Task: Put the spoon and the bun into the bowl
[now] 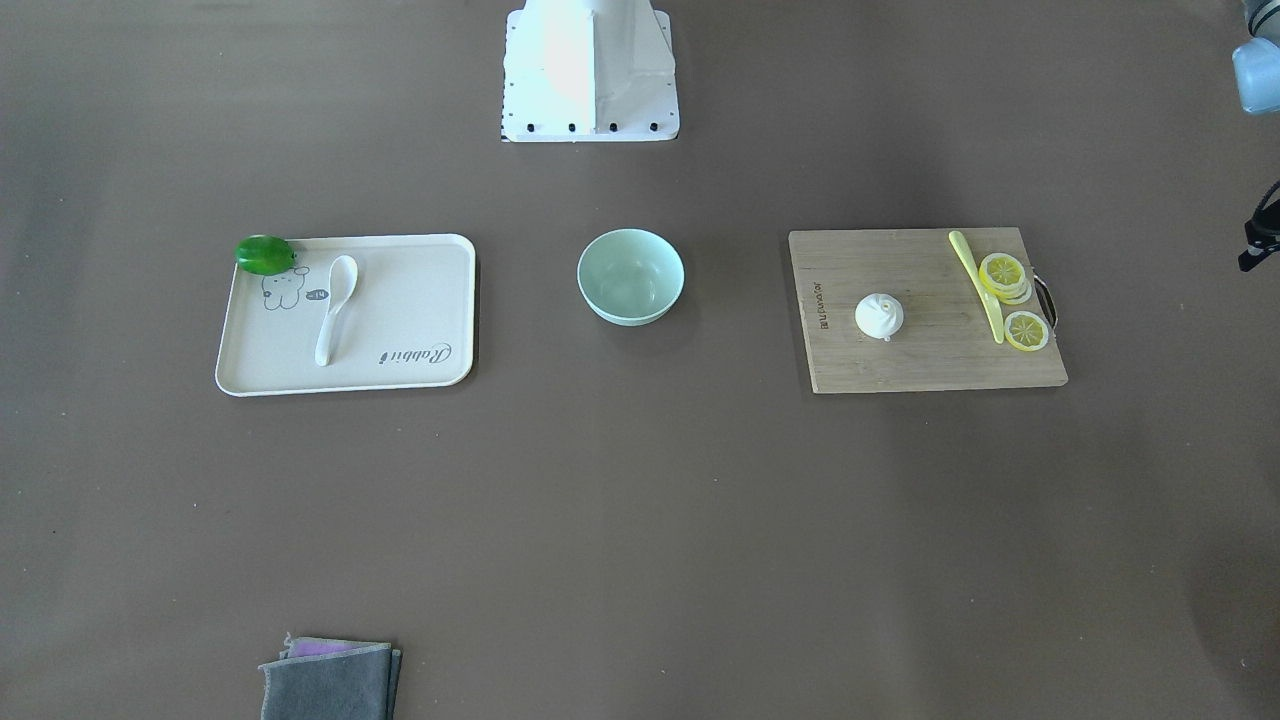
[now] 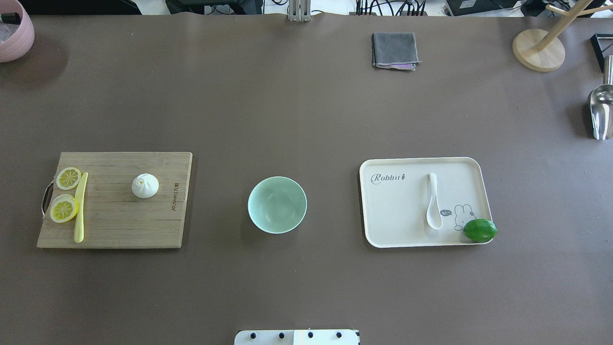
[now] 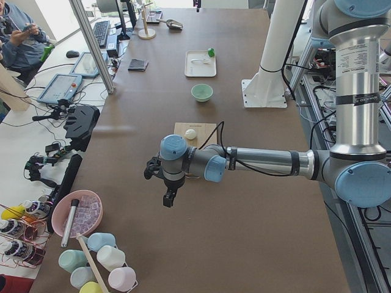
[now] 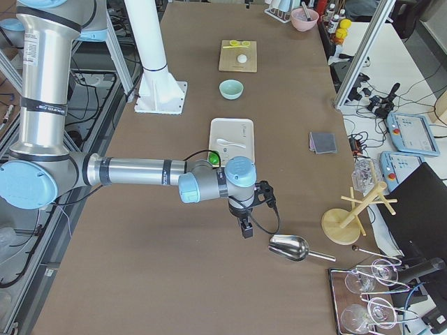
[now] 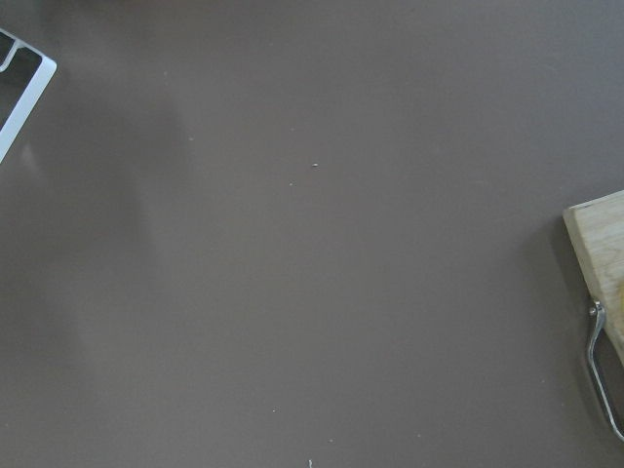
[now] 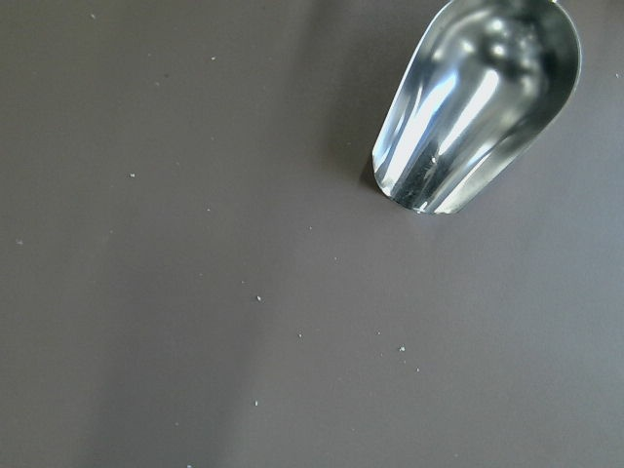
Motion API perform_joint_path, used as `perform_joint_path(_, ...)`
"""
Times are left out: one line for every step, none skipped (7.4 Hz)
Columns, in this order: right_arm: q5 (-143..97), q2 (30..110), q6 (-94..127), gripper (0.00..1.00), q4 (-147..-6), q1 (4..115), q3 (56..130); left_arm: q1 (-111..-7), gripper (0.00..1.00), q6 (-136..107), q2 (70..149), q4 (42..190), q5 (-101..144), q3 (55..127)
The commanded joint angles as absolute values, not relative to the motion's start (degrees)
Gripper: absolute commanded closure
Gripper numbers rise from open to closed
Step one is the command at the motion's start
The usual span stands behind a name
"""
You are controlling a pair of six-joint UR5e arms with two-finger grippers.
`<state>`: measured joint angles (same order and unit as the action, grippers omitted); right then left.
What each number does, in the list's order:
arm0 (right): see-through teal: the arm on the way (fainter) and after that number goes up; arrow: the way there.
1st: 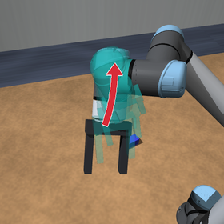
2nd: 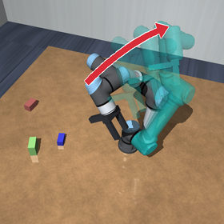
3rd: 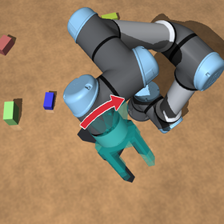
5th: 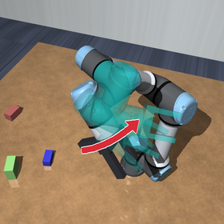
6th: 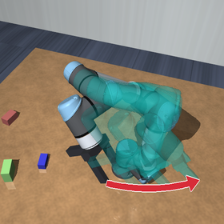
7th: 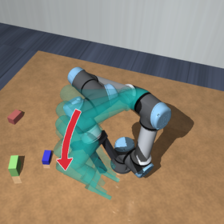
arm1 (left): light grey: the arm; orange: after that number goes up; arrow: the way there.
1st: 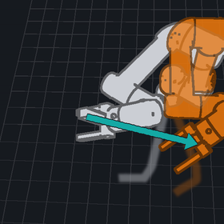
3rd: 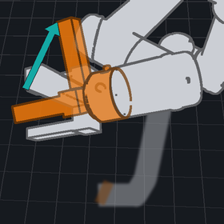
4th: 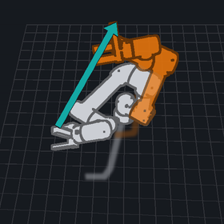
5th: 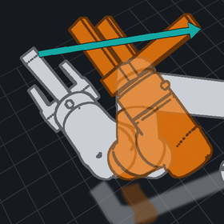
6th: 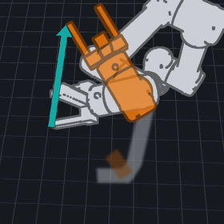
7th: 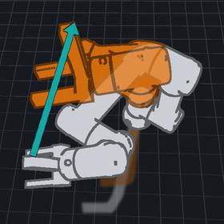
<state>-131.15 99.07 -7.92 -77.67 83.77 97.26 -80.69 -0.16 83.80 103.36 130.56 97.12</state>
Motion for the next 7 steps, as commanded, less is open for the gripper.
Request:
perform_joint_path(-131.7,102.5,-7.9,0.00,-77.6,86.5,97.6,-82.9,0.02,-0.2,83.7,98.7,130.5,97.1)
perform_joint_path(-131.3,102.2,-7.9,0.00,-77.6,86.5,97.6,-82.9,0.02,-0.2,83.8,98.4,130.3,96.7)
perform_joint_path(-130.4,102.1,-7.8,0.00,-77.6,86.5,97.3,-82.9,0.02,-0.2,83.8,98.4,130.1,96.7)
perform_joint_path(-130.2,101.9,-7.8,0.00,-77.6,86.4,96.6,-83.0,0.02,-0.2,83.7,98.0,130.5,96.8)
perform_joint_path(-130.9,101.6,-7.7,0.00,-77.8,86.4,96.3,-82.8,0.02,-0.2,83.8,98.0,130.2,95.1)
perform_joint_path(-131.0,101.5,-7.6,0.00,-77.4,86.3,95.3,-82.9,0.02,-0.3,83.8,98.5,130.7,94.0)
perform_joint_path(-131.3,101.3,-6.8,0.00,-77.2,86.1,94.6,-82.9,0.02,-0.6,83.8,98.2,130.9,94.5)
